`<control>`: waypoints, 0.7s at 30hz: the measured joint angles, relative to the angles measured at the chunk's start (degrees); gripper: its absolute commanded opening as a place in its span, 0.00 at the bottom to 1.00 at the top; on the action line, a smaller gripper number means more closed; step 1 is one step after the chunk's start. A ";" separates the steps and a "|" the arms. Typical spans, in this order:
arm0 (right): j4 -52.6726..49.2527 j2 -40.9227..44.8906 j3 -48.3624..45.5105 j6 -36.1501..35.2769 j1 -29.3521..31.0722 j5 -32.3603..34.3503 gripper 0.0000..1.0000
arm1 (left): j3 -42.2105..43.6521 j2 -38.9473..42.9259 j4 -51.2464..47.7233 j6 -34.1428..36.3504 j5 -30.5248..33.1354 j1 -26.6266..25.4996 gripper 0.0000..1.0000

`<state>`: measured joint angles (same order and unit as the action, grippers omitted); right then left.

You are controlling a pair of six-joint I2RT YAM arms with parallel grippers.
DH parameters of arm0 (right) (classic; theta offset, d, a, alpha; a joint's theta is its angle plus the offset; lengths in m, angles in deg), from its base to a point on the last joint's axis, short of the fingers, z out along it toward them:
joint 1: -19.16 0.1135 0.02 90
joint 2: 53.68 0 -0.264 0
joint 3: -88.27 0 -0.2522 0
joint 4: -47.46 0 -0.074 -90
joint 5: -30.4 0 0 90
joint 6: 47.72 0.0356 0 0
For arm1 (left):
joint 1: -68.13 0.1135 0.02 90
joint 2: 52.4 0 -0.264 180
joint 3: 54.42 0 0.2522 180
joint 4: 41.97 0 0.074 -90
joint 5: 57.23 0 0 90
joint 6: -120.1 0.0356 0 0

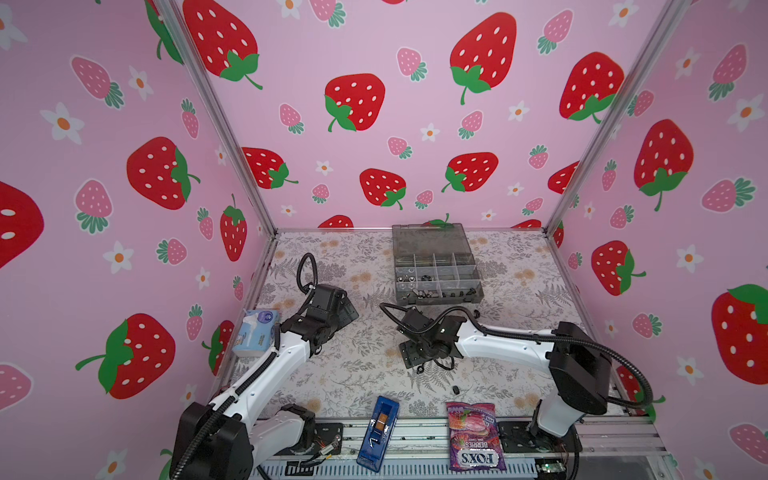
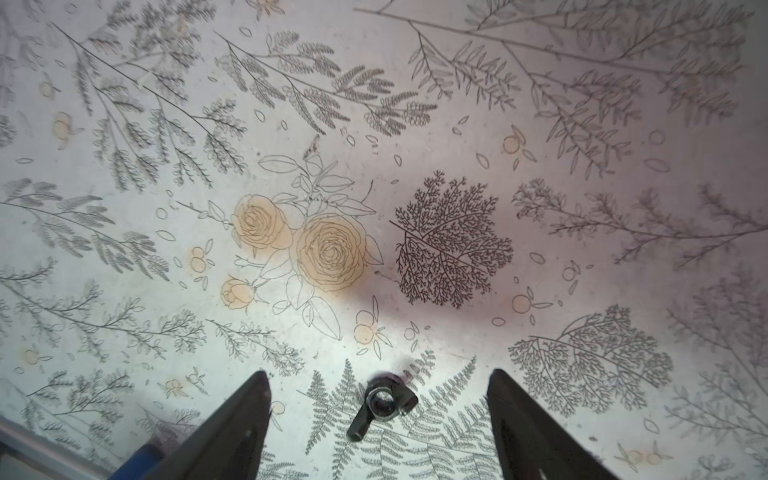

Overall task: Sort the screws and nuts into containers
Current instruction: 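Lower and close the right gripper on the black wing nut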

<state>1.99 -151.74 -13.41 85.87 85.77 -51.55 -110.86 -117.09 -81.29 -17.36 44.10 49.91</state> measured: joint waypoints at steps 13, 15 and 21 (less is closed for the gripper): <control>-1.73 -2.60 -3.78 0.72 0.87 -0.46 0.79 | 0.00 -1.01 -0.15 -0.44 0.15 0.17 0.99; -2.16 -2.60 -4.50 0.98 0.96 -0.63 0.78 | 0.00 -1.14 -0.15 -0.44 0.15 0.20 0.99; -2.23 -0.90 -6.71 1.86 1.03 -1.07 0.65 | 0.00 -1.16 -0.15 -0.48 0.15 0.22 0.99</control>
<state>-0.24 -152.64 -20.12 87.73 86.80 -52.62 -110.86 -118.24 -81.44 -17.84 44.26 50.13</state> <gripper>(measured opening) 0.679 0.993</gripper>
